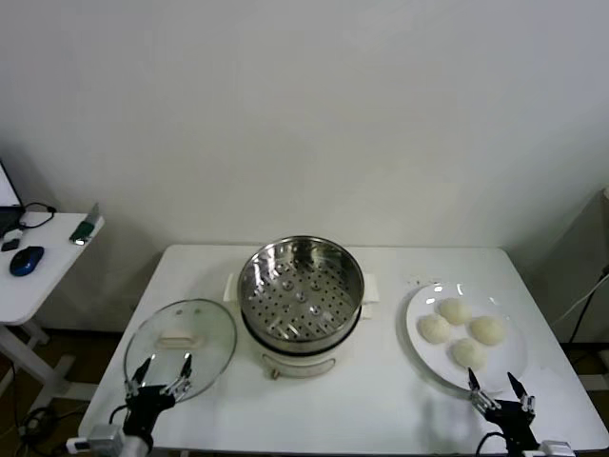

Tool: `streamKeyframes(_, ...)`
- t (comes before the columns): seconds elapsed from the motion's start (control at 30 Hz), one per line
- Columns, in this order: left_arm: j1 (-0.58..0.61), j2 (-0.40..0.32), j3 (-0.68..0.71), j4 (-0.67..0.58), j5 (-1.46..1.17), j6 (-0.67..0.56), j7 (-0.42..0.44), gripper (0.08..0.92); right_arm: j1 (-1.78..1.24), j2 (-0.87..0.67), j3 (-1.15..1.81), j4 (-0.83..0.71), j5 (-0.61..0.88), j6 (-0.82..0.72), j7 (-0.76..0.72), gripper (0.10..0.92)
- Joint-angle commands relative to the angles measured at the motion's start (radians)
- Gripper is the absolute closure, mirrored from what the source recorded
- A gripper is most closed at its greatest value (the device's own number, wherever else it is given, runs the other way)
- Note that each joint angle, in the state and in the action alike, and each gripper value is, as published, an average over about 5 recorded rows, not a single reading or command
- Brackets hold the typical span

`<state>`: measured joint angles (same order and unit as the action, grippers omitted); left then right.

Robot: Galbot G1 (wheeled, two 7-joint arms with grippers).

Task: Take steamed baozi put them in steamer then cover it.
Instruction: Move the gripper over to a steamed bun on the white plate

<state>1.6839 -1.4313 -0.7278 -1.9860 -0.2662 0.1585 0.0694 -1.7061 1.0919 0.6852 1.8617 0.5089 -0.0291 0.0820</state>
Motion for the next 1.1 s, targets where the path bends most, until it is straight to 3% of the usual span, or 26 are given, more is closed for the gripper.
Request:
streamKeyframes(0.03, -0.002, 0.000, 0.001, 0.001, 0.000, 0.001, 0.000, 0.177, 0.039, -0.013, 0.010, 0.003, -0.012, -0.089, -0.010, 0.203)
streamKeyframes(0.2, -0.007, 0.001, 0.003, -0.003, 0.000, 0.000, 0.001, 0.177, 0.193, -0.133, 0.008, 0.003, -0.094, -0.245, -0.058, 0.203)
streamKeyframes(0.43, -0.015, 0.014, 0.006, -0.006, -0.007, -0.001, 0.002, 0.177, 0.551, -0.507, -0.157, -0.137, -0.174, -0.356, -0.384, 0.203)
streamKeyframes(0.57, -0.020, 0.019, 0.009, -0.003, -0.008, -0.004, 0.002, 0.177, 0.787, -0.695, -0.356, -0.260, -0.235, -0.325, -0.632, 0.203)
streamKeyframes(0.7, -0.023, 0.022, 0.011, -0.001, -0.010, -0.007, 0.003, 0.177, 1.107, -0.822, -0.658, -0.400, -0.345, -0.182, -0.929, 0.203)
streamKeyframes(0.87, -0.026, 0.024, 0.011, 0.000, -0.009, -0.008, 0.004, 0.177, 1.720, -0.794, -1.313, -0.594, -0.437, 0.021, -1.205, 0.203)
streamKeyframes(1.1, -0.023, 0.028, 0.006, -0.001, -0.011, -0.009, 0.006, 0.177, 2.215, -0.588, -1.915, -0.815, -0.447, 0.115, -1.325, 0.203)
